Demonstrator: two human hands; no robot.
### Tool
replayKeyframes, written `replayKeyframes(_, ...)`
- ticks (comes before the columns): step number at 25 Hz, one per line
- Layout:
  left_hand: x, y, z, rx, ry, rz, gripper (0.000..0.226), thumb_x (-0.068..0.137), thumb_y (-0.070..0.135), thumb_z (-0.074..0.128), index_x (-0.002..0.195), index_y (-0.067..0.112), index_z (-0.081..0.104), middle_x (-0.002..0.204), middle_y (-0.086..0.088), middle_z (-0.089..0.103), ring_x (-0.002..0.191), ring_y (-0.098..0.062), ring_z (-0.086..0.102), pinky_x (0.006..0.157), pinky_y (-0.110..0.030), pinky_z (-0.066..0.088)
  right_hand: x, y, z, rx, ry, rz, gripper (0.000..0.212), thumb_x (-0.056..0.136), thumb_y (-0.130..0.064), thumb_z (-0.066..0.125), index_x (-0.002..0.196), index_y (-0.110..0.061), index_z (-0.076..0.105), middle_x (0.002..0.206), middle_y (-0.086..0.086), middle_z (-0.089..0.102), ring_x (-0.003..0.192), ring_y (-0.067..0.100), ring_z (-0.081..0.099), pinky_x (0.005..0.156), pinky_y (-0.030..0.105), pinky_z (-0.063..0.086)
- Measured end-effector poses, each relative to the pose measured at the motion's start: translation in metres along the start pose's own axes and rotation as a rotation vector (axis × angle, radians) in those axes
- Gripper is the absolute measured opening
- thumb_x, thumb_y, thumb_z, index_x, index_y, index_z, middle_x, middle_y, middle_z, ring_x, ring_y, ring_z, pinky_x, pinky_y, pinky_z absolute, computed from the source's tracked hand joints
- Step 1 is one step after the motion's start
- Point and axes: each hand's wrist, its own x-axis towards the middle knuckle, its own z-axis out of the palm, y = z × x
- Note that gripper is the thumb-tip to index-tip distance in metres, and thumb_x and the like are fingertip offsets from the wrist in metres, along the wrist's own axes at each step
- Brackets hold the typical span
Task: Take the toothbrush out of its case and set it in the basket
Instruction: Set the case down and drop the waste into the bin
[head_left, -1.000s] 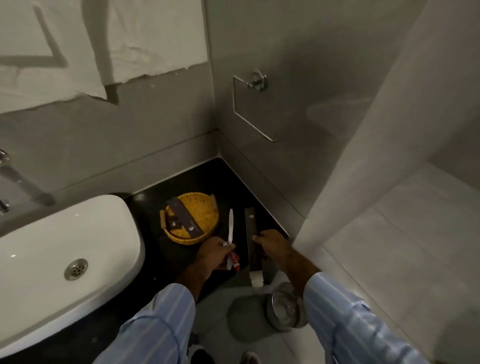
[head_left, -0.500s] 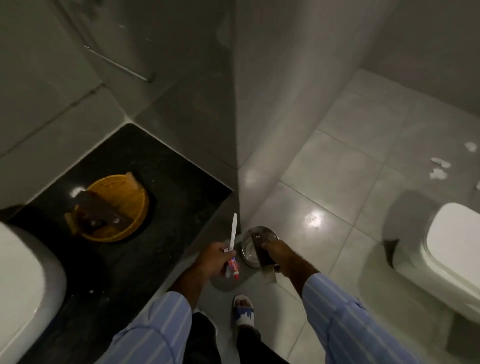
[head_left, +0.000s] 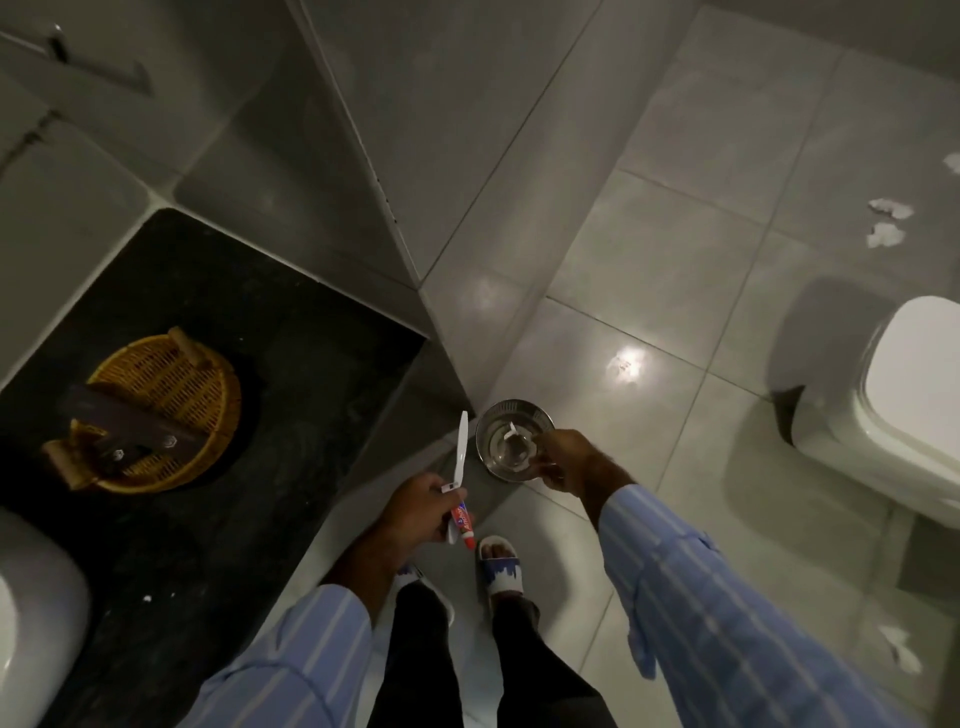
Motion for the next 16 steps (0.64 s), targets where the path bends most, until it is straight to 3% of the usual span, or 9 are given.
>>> replayKeyframes(3,-0.004,0.007,-0.007,-0.016,0.017,0.001,0.029,0.092,0.020,0.066,0.116,0.004,0.062,0.111,-0.021,0.072,0.099,-0.032,0.073,0.084,-0.048,0.061,-0.008,-0.007,0.009,-0.105,-0.033,-0.099,0.020,0.096,-0.012,0.050,0.081,-0.005,0.060,0.070,0.012,0.055,0.052,0.017,0.053,0.040,0.015,0.045)
replayKeyframes(5,-0.011,0.015,-0.014,0.023,0.044,0.029,0.031,0.093,0.020,0.066,0.119,0.005,0.061,0.112,-0.020,0.071,0.100,-0.031,0.072,0.078,-0.043,0.061,-0.013,-0.016,0.021,-0.351,0.019,-0.290,0.019,0.094,-0.020,0.058,0.094,-0.005,0.069,0.088,0.013,0.067,0.075,0.024,0.066,0.068,0.028,0.058)
replayKeyframes(7,-0.023,0.026,-0.023,0.068,0.077,0.075,0.031,0.093,0.022,0.065,0.120,0.008,0.061,0.112,-0.016,0.070,0.099,-0.029,0.071,0.077,-0.039,0.060,-0.030,-0.033,0.036,-0.549,0.047,-0.509,0.020,0.090,-0.030,0.064,0.098,-0.013,0.071,0.100,0.006,0.069,0.092,0.021,0.065,0.086,0.034,0.056)
replayKeyframes(11,-0.048,0.050,-0.052,0.313,0.134,0.263,0.030,0.096,0.024,0.061,0.122,0.010,0.060,0.123,-0.015,0.064,0.114,-0.031,0.063,0.101,-0.045,0.052,-0.074,-0.070,0.067,-0.967,-0.094,-0.896,0.017,0.087,-0.027,0.069,0.102,-0.019,0.073,0.099,-0.003,0.067,0.084,0.003,0.056,0.078,0.020,0.042)
replayKeyframes(13,-0.061,0.060,-0.069,0.476,0.179,0.362,0.032,0.097,0.027,0.059,0.125,0.011,0.060,0.128,-0.013,0.065,0.118,-0.030,0.062,0.105,-0.041,0.048,-0.096,-0.085,0.085,-1.219,-0.157,-1.010,0.023,0.091,-0.027,0.065,0.110,-0.015,0.071,0.111,0.003,0.069,0.096,0.012,0.061,0.081,0.018,0.039)
replayKeyframes(16,-0.081,0.073,-0.099,0.659,0.220,0.440,0.036,0.097,0.028,0.058,0.131,0.018,0.059,0.132,-0.008,0.064,0.122,-0.027,0.060,0.105,-0.037,0.045,-0.124,-0.102,0.116,-1.495,-0.206,-1.011,0.030,0.095,-0.032,0.058,0.116,-0.012,0.069,0.115,0.009,0.069,0.105,0.023,0.065,0.090,0.029,0.049)
